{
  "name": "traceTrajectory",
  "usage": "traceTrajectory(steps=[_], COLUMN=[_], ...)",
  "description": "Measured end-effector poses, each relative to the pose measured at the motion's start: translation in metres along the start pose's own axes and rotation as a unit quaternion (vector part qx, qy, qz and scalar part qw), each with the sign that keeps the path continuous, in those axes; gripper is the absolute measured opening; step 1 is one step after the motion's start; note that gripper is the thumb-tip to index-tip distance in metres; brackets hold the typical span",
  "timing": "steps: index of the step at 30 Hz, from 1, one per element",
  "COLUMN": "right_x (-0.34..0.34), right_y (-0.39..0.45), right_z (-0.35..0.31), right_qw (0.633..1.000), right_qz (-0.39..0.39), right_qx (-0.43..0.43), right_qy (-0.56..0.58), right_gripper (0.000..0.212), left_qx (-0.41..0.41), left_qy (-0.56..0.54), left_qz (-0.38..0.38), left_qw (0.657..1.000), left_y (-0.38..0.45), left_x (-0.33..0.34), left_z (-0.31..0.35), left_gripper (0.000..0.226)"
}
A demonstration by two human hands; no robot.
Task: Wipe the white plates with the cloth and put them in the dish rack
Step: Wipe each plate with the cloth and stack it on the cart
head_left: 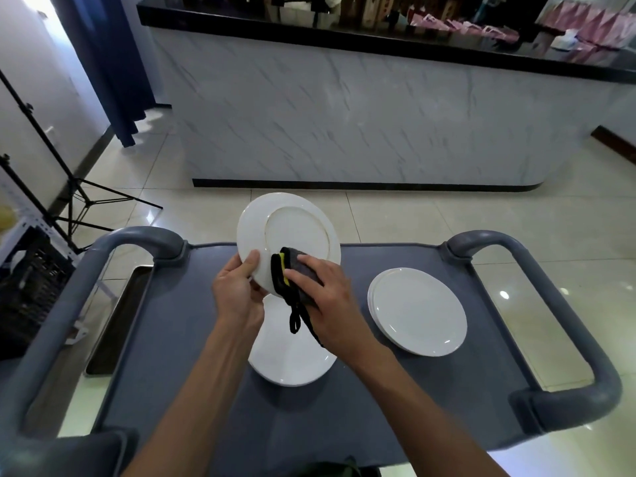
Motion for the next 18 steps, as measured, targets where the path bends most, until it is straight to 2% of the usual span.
traceTrajectory(steps=[3,9,14,18], right_x=[-0.002,-0.023,-0.045,-0.065], right_y=[-0.006,0.002,0.016,0.023], right_z=[0.009,0.052,0.079,0.092], right_qw=[1.0,0.991,0.978,0.968], right_qz=[-0.001,0.031,0.061,0.089], right_qx=[0.005,0.128,0.184,0.21], right_qy=[-0.024,0.029,0.076,0.107], right_gripper=[0.052,0.053,0.056,0.048], left_qx=[-0.004,-0.013,-0.024,-0.03], left_qy=[0.01,0.028,0.038,0.06], left_qz=[-0.004,-0.031,-0.064,-0.101], left_qw=[1.0,0.999,0.997,0.993], left_y=[0.002,0.004,0.002,-0.002], left_x=[-0.003,-0.002,-0.001,-0.001], left_z=[-0.002,-0.001,-0.001,0.002], left_gripper=[0.016,0.016,0.017,0.019])
Point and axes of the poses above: each hand's wrist, its own y-axis towards the middle knuckle, its own x-axis out of the palm, z = x × y, the point moved 10 cm from there along y, towards the middle knuckle, and after that the axes turned 2 degrees about z, right-handed, at the moved point
